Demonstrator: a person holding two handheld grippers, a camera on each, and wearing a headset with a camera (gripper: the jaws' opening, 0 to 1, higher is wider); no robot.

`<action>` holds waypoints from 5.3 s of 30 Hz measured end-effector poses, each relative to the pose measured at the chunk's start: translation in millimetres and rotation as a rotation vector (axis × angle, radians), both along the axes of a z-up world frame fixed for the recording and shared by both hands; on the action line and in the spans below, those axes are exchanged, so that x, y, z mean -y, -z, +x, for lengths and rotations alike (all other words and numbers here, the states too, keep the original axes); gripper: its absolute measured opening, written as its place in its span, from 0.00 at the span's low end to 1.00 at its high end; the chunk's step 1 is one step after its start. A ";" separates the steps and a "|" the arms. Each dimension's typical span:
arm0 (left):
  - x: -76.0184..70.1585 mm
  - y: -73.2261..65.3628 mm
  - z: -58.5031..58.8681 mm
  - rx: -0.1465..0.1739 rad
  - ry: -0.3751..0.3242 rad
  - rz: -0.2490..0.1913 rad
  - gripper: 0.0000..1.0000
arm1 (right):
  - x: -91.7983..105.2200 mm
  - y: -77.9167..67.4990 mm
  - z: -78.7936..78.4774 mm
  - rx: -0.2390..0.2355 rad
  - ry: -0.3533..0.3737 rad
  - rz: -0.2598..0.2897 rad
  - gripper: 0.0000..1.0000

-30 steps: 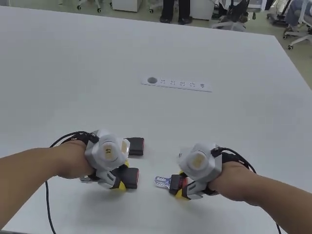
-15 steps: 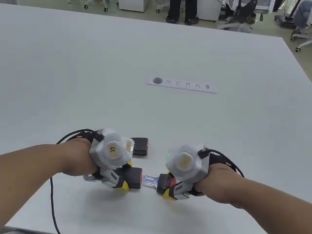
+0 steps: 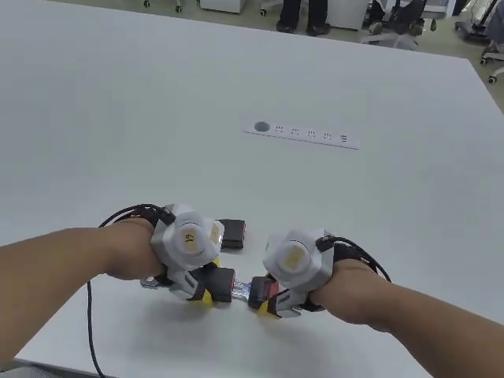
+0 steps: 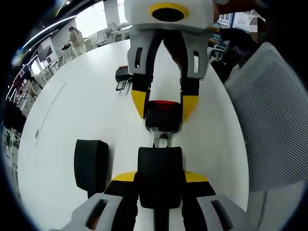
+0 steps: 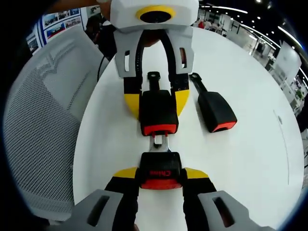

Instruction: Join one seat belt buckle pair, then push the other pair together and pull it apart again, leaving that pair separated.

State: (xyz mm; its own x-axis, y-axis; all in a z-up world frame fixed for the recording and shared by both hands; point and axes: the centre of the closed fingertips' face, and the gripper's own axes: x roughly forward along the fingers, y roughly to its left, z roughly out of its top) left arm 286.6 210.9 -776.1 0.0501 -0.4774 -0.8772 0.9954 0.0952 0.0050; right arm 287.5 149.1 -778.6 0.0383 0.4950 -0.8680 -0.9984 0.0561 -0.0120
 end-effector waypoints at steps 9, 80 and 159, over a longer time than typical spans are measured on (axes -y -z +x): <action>1.3 -1.2 -1.2 -0.006 0.011 -0.020 0.35 | -4.6 -0.2 0.2 -0.003 -0.026 0.004 0.31; -1.3 0.3 2.1 0.000 0.001 -0.066 0.35 | -32.4 0.6 3.4 0.019 -0.057 -0.017 0.30; -4.1 -60.4 64.6 0.117 -0.175 -0.116 0.52 | 56.4 -43.8 54.7 0.104 0.092 -0.016 0.40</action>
State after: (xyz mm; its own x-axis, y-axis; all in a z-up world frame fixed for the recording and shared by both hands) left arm 351.3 215.0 -715.7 0.2392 -0.5496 -0.8004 0.9571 0.2725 0.0989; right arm 342.2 92.8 -734.8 0.1732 0.4714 -0.8648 -0.9823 0.1460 -0.1172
